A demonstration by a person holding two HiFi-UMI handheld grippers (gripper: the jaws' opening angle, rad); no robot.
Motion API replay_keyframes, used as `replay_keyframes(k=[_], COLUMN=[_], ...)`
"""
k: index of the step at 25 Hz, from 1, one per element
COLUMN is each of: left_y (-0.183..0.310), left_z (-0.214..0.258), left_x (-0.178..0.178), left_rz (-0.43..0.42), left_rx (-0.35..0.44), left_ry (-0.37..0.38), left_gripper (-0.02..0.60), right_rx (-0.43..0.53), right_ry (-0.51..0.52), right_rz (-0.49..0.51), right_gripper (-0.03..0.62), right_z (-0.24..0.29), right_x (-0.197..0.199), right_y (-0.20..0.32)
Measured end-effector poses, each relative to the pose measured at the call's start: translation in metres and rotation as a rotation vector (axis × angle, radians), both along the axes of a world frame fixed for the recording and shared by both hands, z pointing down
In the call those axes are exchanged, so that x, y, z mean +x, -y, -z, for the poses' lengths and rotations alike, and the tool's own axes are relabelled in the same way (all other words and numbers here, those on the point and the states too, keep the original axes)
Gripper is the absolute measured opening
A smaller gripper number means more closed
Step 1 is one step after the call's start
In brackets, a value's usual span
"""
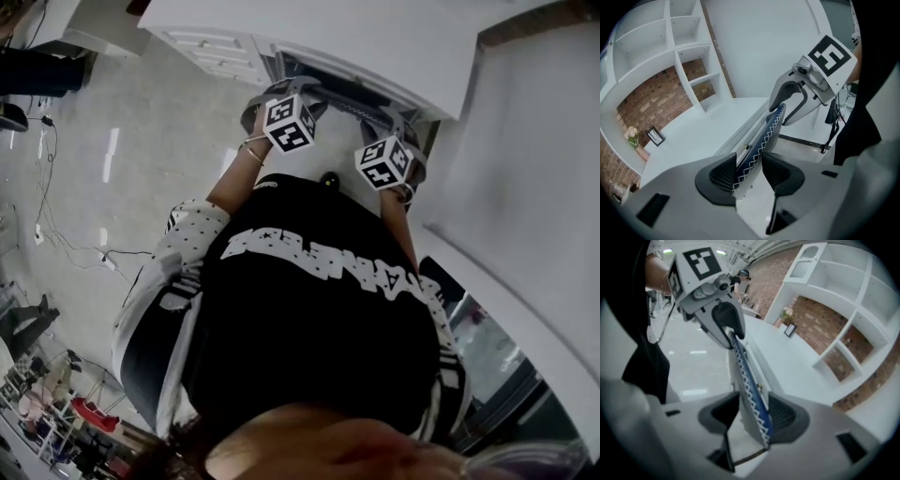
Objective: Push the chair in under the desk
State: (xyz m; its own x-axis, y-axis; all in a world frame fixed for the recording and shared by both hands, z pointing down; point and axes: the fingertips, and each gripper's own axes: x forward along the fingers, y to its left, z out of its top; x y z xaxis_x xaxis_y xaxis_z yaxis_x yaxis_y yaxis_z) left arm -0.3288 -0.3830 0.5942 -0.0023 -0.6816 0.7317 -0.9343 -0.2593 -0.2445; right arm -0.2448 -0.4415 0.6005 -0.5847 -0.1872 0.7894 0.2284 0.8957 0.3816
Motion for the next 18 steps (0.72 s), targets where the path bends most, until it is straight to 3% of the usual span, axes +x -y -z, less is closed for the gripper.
replay_keyframes(k=[9, 14, 18], left_y=[-0.021, -0.031, -0.038], left_z=[0.044, 0.075, 0.09], left_x=[0.005, 0.003, 0.007], left_rz=[0.129, 0.225, 0.232], left_rx=[0.153, 0.28, 0.301], left_ry=[-0.065, -0.139, -0.166], left_gripper=[0.19, 0.082, 0.043], right_rx=[-0.108, -0.209, -0.293], right_ry=[0.171, 0.257, 0.358], right_rz=[-0.014, -0.028, 0.005], right_gripper=[0.19, 0.101, 0.044], right_z=[0.031, 0.042, 0.065], right_x=[-0.004, -0.008, -0.015], right_y=[-0.017, -0.03, -0.045])
